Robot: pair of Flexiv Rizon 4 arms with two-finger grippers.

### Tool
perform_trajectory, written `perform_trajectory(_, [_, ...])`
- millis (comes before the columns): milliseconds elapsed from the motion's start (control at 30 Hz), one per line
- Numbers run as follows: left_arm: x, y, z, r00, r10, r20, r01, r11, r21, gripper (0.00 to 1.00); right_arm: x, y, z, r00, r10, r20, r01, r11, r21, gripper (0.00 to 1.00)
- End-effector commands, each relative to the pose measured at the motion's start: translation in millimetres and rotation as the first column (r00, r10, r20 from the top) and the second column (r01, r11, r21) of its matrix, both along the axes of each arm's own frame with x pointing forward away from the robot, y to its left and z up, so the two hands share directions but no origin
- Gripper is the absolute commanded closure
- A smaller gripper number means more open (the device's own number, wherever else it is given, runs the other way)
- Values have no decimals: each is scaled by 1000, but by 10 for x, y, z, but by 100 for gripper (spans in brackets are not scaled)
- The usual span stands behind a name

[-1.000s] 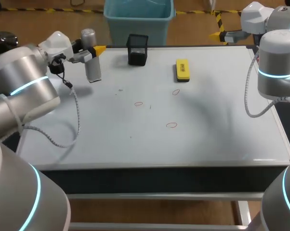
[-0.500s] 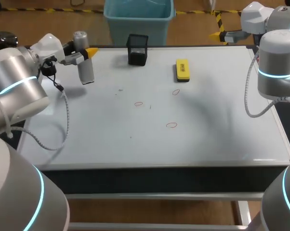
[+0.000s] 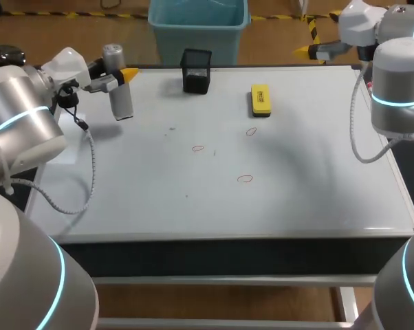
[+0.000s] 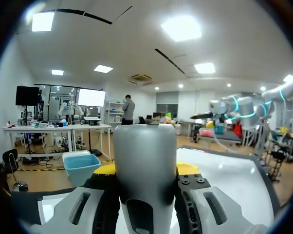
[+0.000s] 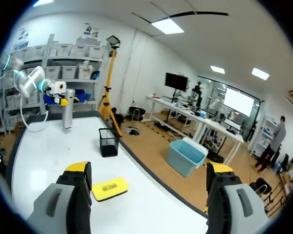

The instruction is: Pick up the inspection probe, press it on each red-marked spot on the whiteboard one by one, put down the probe, pick up the eraser, and wipe off all the red marks.

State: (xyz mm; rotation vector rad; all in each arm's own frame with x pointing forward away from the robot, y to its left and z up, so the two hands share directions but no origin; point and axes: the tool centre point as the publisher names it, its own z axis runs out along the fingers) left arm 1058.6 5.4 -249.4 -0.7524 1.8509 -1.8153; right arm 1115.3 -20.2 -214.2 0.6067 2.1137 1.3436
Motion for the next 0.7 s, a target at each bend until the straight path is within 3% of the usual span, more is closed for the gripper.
perform_trajectory(33, [1, -4, 9, 1000, 2, 1, -2, 1000, 0, 100, 100, 90, 0, 967, 229, -108, -240, 966, -97, 0])
perform_trajectory(133, [1, -4, 9, 1000, 2, 1, -2, 1000, 0, 100, 55, 197, -74, 941, 310, -132, -331, 927, -178, 0])
perform_trajectory(267, [1, -4, 9, 1000, 2, 1, -2, 1000, 0, 100, -31, 325, -154, 867, 456, -200, -496, 822, -278, 0])
perform_trajectory(400, [1, -4, 9, 1000, 2, 1, -2, 1000, 0, 100, -125, 462, -202, 779, 567, -268, -625, 667, -406, 0])
perform_trajectory(567, [1, -4, 9, 1000, 2, 1, -2, 1000, 0, 100, -172, 579, -312, 715, 633, -297, -666, 489, -563, 0])
perform_trajectory(700, [1, -4, 9, 1000, 2, 1, -2, 1000, 0, 100, -253, 683, -377, 664, 674, -323, -676, 357, -644, 0])
